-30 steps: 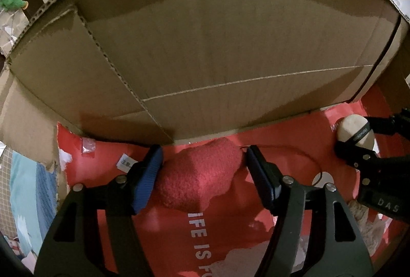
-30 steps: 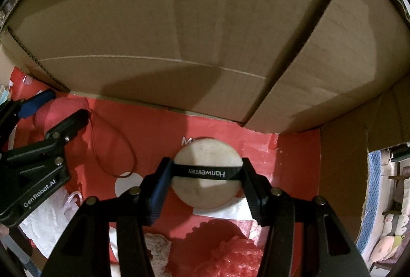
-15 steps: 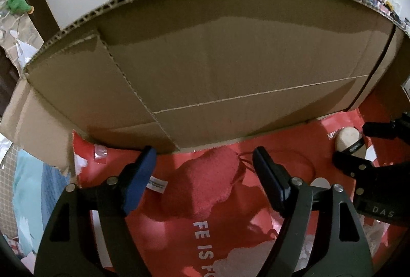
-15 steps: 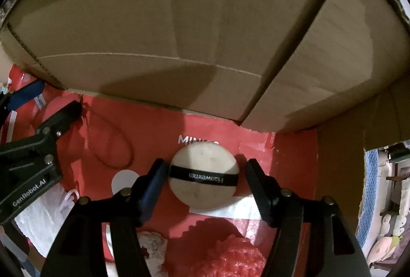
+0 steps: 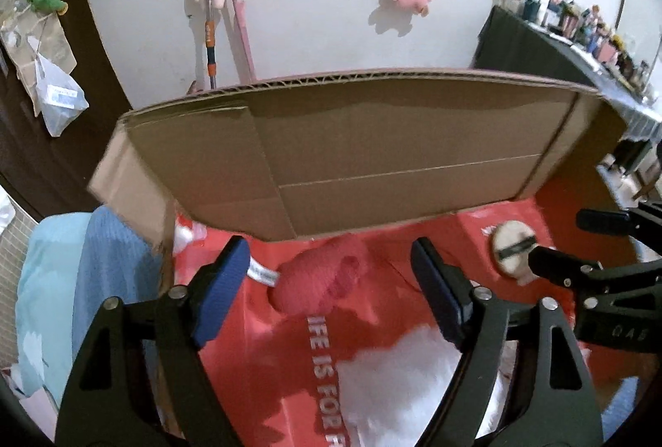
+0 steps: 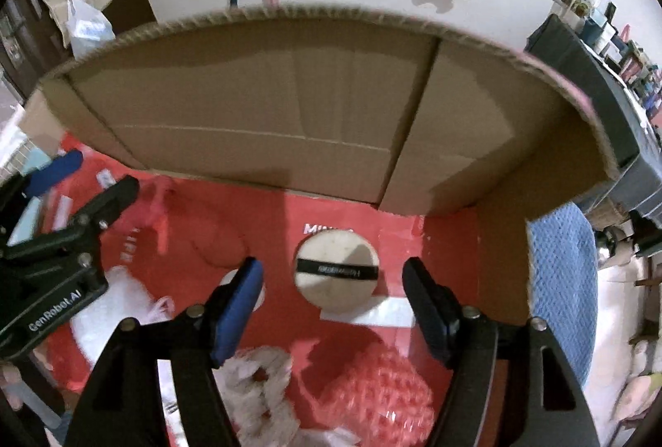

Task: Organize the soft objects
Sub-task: 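Withdraw both tools from the box back over the blanket, then grasp the white folded cloth with the left tool while the right tool grasps the black fluffy ball, then carry the white cloth and black fluffy ball over the box with both tools, then open both tools to release the white cloth and black ball in the box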

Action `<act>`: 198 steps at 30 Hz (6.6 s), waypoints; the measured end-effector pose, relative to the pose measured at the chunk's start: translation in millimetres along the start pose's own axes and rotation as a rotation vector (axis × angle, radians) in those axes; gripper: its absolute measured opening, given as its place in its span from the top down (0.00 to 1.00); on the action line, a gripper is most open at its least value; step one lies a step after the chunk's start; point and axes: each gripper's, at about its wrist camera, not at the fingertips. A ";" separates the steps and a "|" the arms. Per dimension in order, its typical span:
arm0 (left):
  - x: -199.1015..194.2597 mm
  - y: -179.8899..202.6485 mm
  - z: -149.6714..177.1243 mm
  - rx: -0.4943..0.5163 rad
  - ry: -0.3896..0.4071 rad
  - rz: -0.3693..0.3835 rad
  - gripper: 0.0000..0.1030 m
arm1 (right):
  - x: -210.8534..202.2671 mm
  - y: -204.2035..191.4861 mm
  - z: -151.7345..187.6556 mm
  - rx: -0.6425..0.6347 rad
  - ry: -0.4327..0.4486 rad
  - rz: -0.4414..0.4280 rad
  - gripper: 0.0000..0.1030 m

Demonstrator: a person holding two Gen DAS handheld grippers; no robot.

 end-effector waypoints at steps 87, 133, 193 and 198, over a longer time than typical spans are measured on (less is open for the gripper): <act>-141.5 84.9 196.4 0.231 -0.032 0.463 0.37 | -118.6 -31.8 266.7 -0.118 0.208 -0.356 0.15; -206.8 36.2 204.9 0.083 0.134 0.414 0.78 | -166.2 -35.9 269.3 -0.033 0.440 -0.302 0.63; -51.4 119.1 118.4 0.281 -0.170 0.578 0.77 | -52.4 -5.2 136.8 -0.208 -0.074 -0.117 0.59; -53.1 120.4 118.9 0.294 -0.161 0.561 0.77 | -52.2 -5.2 136.9 -0.207 -0.076 -0.128 0.56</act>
Point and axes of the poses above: each gripper's, at about its wrist camera, not at the fingertips, and x roughly the way its jaws point, y to its right, z to its underside, and after that the axes turned 14 degrees about y, right-handed
